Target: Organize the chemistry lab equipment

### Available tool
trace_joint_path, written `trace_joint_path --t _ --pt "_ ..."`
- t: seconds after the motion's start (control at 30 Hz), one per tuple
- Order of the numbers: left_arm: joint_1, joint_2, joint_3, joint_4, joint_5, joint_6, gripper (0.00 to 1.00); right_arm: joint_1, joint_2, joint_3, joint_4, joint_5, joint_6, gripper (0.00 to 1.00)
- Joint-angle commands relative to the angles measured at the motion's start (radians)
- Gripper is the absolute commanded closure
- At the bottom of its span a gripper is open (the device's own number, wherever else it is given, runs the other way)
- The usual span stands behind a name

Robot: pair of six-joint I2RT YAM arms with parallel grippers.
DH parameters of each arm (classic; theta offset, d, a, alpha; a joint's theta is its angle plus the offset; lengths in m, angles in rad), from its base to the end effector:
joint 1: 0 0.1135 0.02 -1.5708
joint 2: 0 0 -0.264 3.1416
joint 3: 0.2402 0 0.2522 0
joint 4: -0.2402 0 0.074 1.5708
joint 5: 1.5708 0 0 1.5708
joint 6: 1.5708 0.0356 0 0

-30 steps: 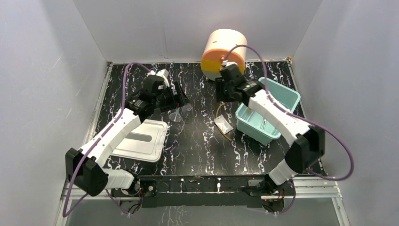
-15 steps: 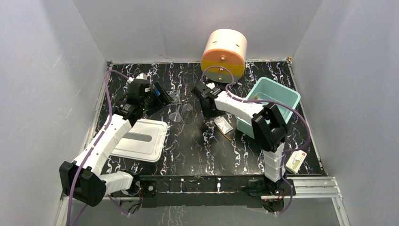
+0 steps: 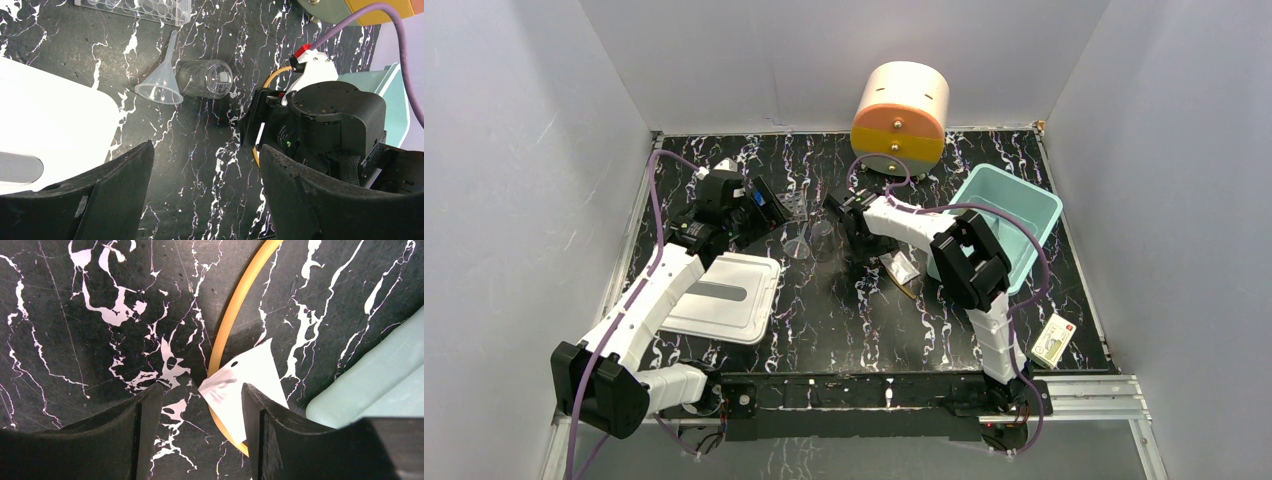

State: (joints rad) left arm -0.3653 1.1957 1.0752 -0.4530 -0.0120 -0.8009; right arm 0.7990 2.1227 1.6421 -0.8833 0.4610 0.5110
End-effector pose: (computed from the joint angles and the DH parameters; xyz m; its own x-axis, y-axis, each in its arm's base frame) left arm 0.2484 -0.0945 0.3298 -0.6025 -0.5382 -0.5894 -0.1218 0.7918 -0.5986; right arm 0.3078 0.2936 0.1746 -0.8781 -0.2743 -0.3921 -0.1704 0.9450 -0.2793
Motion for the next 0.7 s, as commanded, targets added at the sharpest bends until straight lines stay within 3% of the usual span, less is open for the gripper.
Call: trace_joint_path --t 0.0,0.17,0.33,0.47,0.67 --pt "0.006 -0.031 -0.002 -0.009 -0.02 0.012 0.25 0.003 0.014 0.039 -0.015 0.071 0.052 0.34" --pt "0.006 -0.024 -0.002 -0.007 -0.018 0.012 0.25 0.003 0.014 0.01 0.011 0.114 0.058 0.4" --pt "0.006 -0.016 -0.002 -0.002 -0.007 0.009 0.25 0.003 0.026 -0.007 0.043 0.095 0.052 0.57" --pt "0.006 -0.015 0.0 -0.003 -0.001 0.011 0.25 0.003 0.021 -0.018 0.068 0.078 0.044 0.61" --pt "0.006 -0.015 -0.001 0.0 0.005 0.011 0.25 0.003 -0.009 -0.037 0.101 0.078 0.028 0.76"
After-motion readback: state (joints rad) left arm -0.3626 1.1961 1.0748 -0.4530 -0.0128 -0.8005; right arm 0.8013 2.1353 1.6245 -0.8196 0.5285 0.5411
